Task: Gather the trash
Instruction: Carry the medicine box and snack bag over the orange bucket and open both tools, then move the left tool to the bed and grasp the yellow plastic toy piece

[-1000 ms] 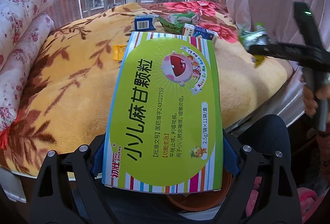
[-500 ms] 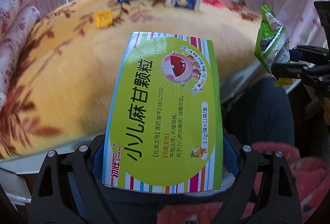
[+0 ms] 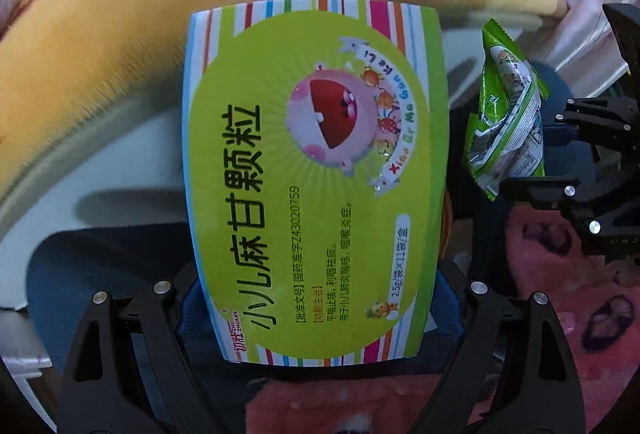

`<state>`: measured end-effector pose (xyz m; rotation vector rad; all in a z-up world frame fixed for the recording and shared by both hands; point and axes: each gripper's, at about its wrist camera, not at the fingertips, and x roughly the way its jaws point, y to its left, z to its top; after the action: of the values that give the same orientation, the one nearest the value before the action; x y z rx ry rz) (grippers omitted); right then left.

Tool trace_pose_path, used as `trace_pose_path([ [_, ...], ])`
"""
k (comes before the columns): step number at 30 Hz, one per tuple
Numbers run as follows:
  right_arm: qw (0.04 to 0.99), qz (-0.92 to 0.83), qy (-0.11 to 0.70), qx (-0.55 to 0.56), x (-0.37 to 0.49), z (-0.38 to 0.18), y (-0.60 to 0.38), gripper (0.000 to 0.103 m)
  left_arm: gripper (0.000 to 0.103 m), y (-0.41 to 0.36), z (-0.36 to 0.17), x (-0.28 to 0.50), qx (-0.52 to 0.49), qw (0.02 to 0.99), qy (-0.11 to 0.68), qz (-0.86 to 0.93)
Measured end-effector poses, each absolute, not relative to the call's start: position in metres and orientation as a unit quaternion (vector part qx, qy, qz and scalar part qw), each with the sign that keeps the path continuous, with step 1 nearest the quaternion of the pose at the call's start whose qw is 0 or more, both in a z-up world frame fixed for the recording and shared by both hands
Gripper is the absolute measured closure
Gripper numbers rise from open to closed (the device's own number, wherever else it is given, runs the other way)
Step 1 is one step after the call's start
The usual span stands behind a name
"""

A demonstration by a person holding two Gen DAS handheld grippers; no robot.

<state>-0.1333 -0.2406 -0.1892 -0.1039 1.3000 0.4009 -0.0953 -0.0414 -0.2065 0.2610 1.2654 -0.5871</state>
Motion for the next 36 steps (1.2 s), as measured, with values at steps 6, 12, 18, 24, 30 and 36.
trace_pose_path([
  [6, 0.755, 0.184, 0.627, -0.044, -0.132, -0.215, -0.242, 0.056, 0.019, -0.053, -0.239, -0.098, 0.137, 0.730, 0.612, -0.270],
  [12, 0.749, 0.177, 0.637, -0.045, -0.130, -0.227, -0.245, 0.056, 0.019, -0.053, -0.245, -0.100, 0.149, 0.718, 0.625, -0.266],
  [18, 0.747, 0.175, 0.639, -0.046, -0.115, -0.226, -0.235, 0.054, 0.019, -0.061, -0.244, -0.098, 0.157, 0.715, 0.630, -0.261],
  [24, 0.755, 0.175, 0.631, -0.039, -0.110, -0.217, -0.230, 0.034, 0.017, -0.061, -0.248, -0.098, 0.153, 0.710, 0.639, -0.255],
  [30, 0.767, 0.165, 0.620, -0.022, -0.104, -0.204, -0.236, 0.027, 0.015, -0.059, -0.250, -0.095, 0.146, 0.710, 0.642, -0.249],
  [36, 0.772, 0.161, 0.615, -0.016, -0.102, -0.200, -0.236, 0.027, 0.015, -0.064, -0.246, -0.093, 0.152, 0.714, 0.637, -0.249],
])
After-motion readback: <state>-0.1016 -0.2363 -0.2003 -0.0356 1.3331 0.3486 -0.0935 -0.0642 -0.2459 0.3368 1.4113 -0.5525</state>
